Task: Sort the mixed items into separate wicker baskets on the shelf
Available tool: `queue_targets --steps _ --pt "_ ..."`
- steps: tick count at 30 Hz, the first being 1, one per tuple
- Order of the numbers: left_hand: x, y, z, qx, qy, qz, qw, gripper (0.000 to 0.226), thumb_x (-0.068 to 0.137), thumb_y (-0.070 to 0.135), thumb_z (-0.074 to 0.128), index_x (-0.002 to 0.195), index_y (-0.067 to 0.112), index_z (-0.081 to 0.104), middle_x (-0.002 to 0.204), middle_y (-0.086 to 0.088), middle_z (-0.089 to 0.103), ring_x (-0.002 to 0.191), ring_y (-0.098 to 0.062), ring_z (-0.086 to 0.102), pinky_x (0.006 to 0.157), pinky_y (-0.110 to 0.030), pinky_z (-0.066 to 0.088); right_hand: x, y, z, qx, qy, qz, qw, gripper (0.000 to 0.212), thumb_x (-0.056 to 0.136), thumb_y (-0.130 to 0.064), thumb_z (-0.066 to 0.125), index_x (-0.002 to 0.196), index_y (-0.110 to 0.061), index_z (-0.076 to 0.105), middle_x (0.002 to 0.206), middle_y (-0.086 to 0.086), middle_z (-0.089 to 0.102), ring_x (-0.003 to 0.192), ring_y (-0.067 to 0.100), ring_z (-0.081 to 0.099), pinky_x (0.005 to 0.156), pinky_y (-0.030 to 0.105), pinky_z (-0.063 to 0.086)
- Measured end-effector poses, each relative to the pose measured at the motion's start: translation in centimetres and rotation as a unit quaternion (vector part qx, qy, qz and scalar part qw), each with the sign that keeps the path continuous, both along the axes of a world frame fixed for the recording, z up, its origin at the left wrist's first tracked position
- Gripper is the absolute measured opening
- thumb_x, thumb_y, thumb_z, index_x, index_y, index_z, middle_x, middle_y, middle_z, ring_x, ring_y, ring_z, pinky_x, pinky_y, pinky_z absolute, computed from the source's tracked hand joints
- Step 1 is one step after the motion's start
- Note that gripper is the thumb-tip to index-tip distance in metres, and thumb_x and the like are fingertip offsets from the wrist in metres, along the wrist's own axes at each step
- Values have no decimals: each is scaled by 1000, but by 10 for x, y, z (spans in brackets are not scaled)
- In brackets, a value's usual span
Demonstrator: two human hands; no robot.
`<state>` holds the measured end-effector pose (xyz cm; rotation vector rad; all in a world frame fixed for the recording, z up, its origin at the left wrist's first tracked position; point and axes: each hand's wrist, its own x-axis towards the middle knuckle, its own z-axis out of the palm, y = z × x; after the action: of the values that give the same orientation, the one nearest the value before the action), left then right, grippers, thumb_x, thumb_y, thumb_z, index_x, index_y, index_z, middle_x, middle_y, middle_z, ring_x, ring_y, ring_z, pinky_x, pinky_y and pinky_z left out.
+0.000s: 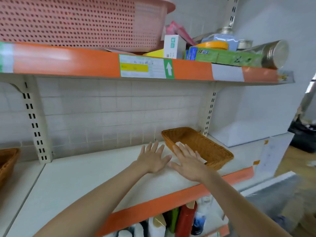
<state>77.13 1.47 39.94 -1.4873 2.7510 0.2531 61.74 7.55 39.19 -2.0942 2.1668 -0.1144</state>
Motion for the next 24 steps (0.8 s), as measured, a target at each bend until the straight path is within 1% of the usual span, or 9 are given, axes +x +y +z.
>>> queue_targets --steps 6,11,16,19,24 --pt "-62 -27 2 -6 1 -37 999 67 100 56 15 154 19 3 161 -5 -9 148 -24 -11 119 -44 -7 -59 -24 -4 5 -18 -40 999 62 102 -51 21 155 -28 -1 162 0 -9 148 18 -11 118 46 -4" --pt "-100 -46 -5 -28 -12 -32 999 63 102 51 16 154 16 8 161 -10 0 148 -26 -6 120 -43 -5 -103 -45 -5 20 -31 -37 999 65 101 -53 22 155 -24 0 162 1 -7 149 19 -8 118 44 0" --pt "-130 -60 -15 -44 -29 6 999 63 102 49 15 153 13 15 158 -11 13 147 -27 5 120 -45 2 -143 -72 -7 37 -42 14 998 69 100 -57 23 155 -23 0 162 1 -6 149 20 -6 119 42 4" --pt "-150 -63 -14 -36 -31 50 998 63 102 49 18 152 12 19 155 -11 21 146 -27 12 119 -43 5 -166 -86 -5 42 -48 67 996 67 101 -51 27 155 -21 1 162 3 -5 149 22 -4 119 39 7" --pt "-177 -56 -13 -54 -77 121 988 63 98 50 35 146 8 31 147 -13 31 139 -32 23 117 -40 14 -184 -100 -5 64 -66 140 986 67 102 -45 33 155 -19 2 162 1 -4 149 21 -4 119 38 9"
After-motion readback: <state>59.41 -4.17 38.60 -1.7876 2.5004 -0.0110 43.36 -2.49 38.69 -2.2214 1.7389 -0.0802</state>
